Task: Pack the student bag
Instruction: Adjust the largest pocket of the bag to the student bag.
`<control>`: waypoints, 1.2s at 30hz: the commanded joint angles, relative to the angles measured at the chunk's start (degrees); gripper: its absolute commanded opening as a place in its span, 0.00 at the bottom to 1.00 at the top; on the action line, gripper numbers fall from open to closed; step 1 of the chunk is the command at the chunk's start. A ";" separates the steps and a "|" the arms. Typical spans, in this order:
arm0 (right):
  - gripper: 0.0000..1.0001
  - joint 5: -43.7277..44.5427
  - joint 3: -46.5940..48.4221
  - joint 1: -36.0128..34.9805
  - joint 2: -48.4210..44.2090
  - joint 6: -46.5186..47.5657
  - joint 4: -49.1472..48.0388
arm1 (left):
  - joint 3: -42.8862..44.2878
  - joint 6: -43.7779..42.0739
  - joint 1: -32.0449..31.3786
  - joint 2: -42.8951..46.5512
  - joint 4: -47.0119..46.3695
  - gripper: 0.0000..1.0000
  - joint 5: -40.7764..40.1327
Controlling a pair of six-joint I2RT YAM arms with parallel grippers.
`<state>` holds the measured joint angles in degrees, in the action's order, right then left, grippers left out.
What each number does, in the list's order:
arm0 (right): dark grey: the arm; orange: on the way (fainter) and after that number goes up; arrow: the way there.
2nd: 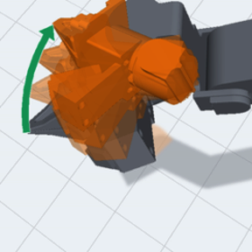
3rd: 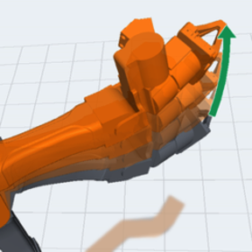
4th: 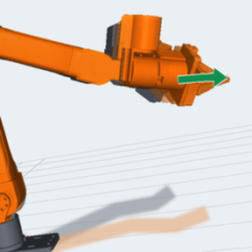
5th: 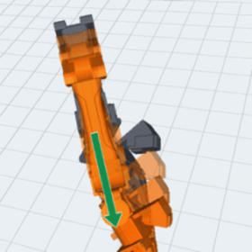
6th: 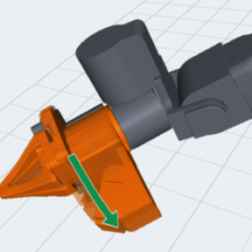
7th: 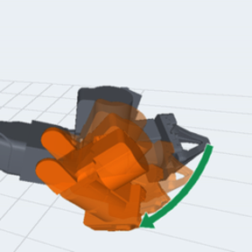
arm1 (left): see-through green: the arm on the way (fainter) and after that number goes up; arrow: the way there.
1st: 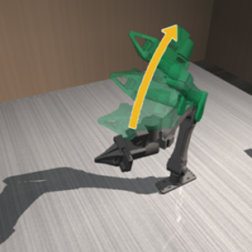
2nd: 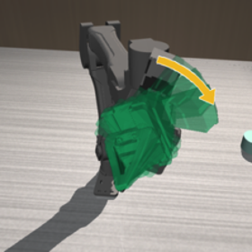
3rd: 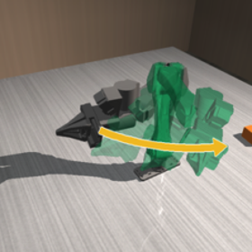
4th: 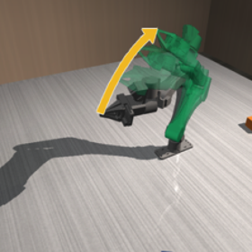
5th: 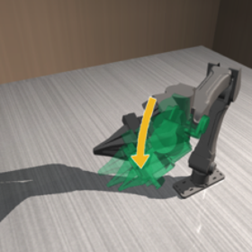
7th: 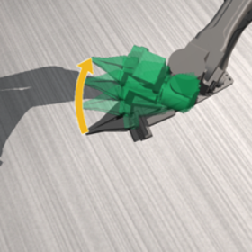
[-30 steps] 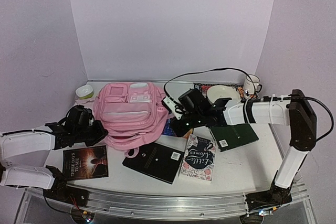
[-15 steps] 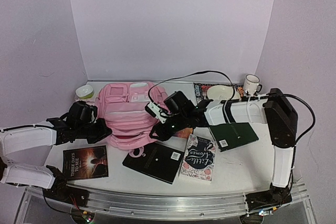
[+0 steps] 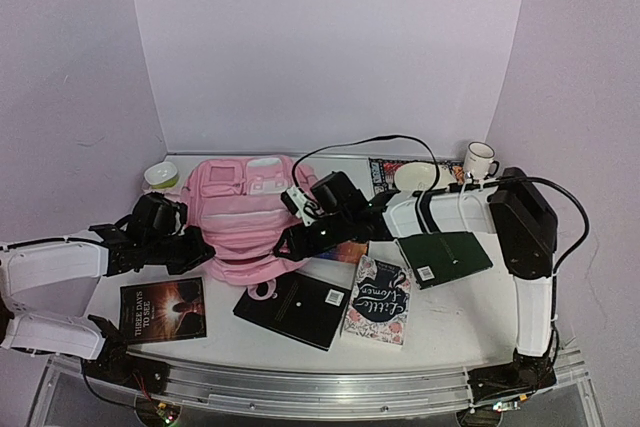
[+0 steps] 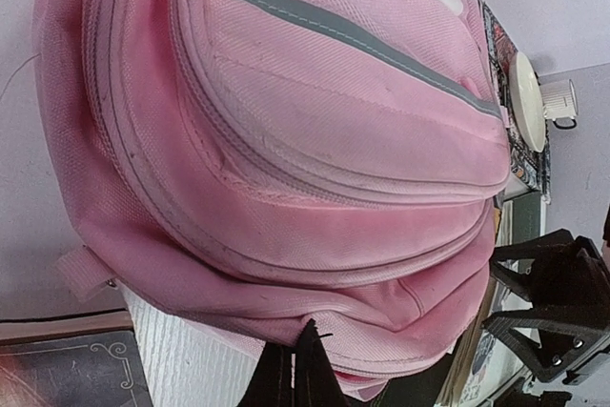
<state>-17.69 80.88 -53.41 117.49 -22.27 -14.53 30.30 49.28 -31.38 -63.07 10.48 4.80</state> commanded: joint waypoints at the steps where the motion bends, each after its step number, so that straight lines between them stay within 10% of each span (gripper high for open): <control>1: 0.55 -2.98 0.95 1.12 1.69 -7.96 -5.35 | 1.90 -1.00 0.06 0.00 -3.77 0.00 2.11; 20: 0.59 -8.88 4.50 1.51 8.26 -17.16 -8.26 | 0.73 -0.68 -0.55 -1.29 -7.29 0.00 4.87; 36: 0.15 -15.83 1.13 1.38 1.91 -18.79 -18.01 | 1.42 -1.02 -2.99 -3.75 -9.42 0.00 3.34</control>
<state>-28.95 82.30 -50.65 124.37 -41.96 -25.53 30.28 49.34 -32.76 -67.16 7.04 4.78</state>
